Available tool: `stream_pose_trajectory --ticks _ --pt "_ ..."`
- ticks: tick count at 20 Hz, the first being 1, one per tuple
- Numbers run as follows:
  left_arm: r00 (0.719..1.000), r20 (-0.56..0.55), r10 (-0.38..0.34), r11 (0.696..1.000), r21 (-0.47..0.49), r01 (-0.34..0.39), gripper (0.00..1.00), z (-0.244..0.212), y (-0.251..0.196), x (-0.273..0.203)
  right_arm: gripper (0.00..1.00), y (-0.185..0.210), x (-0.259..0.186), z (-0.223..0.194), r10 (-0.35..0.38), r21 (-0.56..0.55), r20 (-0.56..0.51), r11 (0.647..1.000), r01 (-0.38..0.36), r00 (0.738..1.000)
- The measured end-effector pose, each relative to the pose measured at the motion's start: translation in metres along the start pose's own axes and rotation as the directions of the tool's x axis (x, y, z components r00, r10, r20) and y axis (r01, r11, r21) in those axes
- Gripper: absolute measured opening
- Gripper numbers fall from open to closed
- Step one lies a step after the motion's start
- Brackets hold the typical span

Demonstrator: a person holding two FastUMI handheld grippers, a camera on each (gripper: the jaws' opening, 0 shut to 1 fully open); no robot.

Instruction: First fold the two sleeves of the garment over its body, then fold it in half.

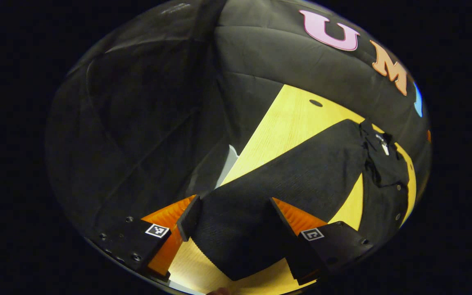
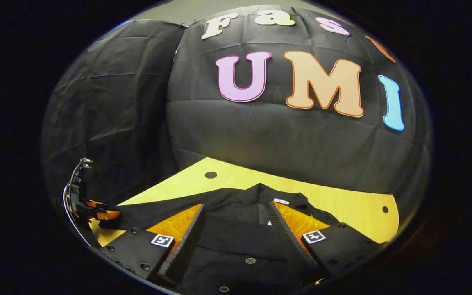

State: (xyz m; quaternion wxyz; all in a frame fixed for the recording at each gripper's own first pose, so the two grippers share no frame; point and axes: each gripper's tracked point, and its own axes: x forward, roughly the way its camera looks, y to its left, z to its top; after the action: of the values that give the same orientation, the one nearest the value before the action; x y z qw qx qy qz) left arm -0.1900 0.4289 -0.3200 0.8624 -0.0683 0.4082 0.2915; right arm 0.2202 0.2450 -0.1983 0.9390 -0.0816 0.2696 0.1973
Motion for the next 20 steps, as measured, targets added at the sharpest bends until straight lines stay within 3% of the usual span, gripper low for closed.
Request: stream_pose_trajectory --ticks 4,5,6,7,9,10,13,17,20 --pt "0.999 0.013 0.030 0.999 0.032 -0.030 1.00 -0.001 -0.001 -0.006 0.98 -0.003 -0.005 -0.002 -0.009 -0.019 0.000 1.000 0.009 1.000" --pt "1.000 0.017 0.025 0.999 0.036 -0.025 0.95 -0.001 -0.006 -0.004 0.98 -0.003 -0.009 -0.003 -0.009 -0.026 -0.001 1.000 0.009 1.000" --pt "1.000 0.011 0.021 0.999 0.040 -0.022 0.87 -0.004 -0.015 -0.005 0.98 -0.003 -0.011 -0.005 -0.007 -0.034 -0.004 0.999 0.007 1.000" --pt "1.000 0.020 0.014 0.999 0.048 -0.015 0.65 -0.003 -0.022 -0.004 0.95 -0.003 -0.013 -0.007 0.000 -0.041 -0.007 0.999 0.000 1.000" --pt "1.000 0.018 0.005 0.997 0.082 -0.006 0.40 -0.006 -0.028 -0.002 0.97 -0.001 -0.015 -0.011 0.017 -0.042 -0.015 0.999 -0.018 1.000" --pt "1.000 0.014 -0.006 0.996 0.090 0.005 0.34 -0.005 -0.031 -0.001 0.96 -0.003 -0.017 -0.013 0.019 -0.039 -0.017 0.999 -0.020 1.000" --pt "1.000 -0.007 0.020 0.992 0.128 -0.019 0.00 -0.004 -0.034 -0.003 0.99 -0.007 -0.022 -0.014 0.025 -0.027 -0.009 0.999 -0.025 1.000" --pt "1.000 0.014 -0.024 0.993 0.112 0.022 0.00 0.012 -0.044 -0.018 0.99 -0.017 -0.036 -0.008 0.031 -0.022 0.023 0.999 -0.030 0.999" --pt "0.994 0.077 -0.081 0.987 0.143 0.070 0.00 0.029 -0.078 -0.044 1.00 -0.028 -0.048 -0.004 0.032 -0.004 0.051 0.999 -0.031 0.998"
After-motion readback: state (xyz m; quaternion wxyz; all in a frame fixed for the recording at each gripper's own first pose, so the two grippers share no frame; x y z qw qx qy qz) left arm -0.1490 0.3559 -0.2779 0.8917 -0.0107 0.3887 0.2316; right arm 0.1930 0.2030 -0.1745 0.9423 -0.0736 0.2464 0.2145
